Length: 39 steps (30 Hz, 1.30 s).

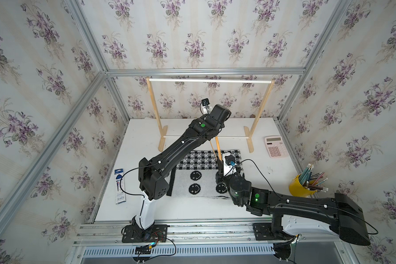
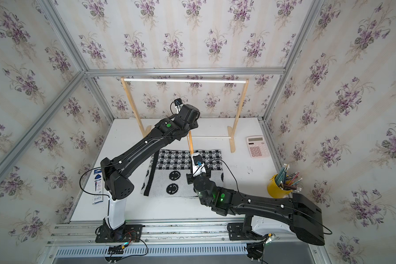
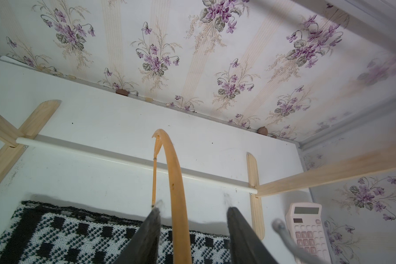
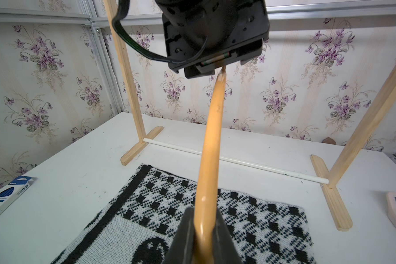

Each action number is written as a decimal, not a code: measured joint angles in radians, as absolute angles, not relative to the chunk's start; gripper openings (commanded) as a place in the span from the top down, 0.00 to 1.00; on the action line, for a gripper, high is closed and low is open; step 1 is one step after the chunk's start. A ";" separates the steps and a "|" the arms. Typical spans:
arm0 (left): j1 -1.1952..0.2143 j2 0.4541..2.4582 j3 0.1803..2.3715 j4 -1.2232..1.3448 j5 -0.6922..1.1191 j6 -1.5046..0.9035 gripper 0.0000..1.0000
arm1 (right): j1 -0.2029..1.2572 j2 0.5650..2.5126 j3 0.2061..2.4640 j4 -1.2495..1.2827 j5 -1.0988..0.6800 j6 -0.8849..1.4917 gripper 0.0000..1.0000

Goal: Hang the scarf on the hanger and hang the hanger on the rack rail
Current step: Pick up the hanger from the clothesline.

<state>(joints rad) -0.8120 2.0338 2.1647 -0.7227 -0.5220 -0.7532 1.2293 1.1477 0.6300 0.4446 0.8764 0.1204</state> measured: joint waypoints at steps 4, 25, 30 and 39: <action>-0.812 2.025 2.162 -0.727 -0.525 -0.753 1.00 | 1.229 1.146 0.632 0.437 0.869 0.127 1.00; -0.772 1.859 2.193 -0.832 -0.184 -0.581 0.20 | 1.227 1.147 0.615 0.496 0.875 0.100 1.00; -0.759 1.863 2.193 -0.908 -0.134 -0.583 0.20 | 1.228 1.145 0.612 0.497 0.874 0.101 1.00; -0.738 1.964 2.310 -0.974 -0.134 -0.619 0.20 | 1.227 1.161 0.612 0.497 0.871 0.105 1.00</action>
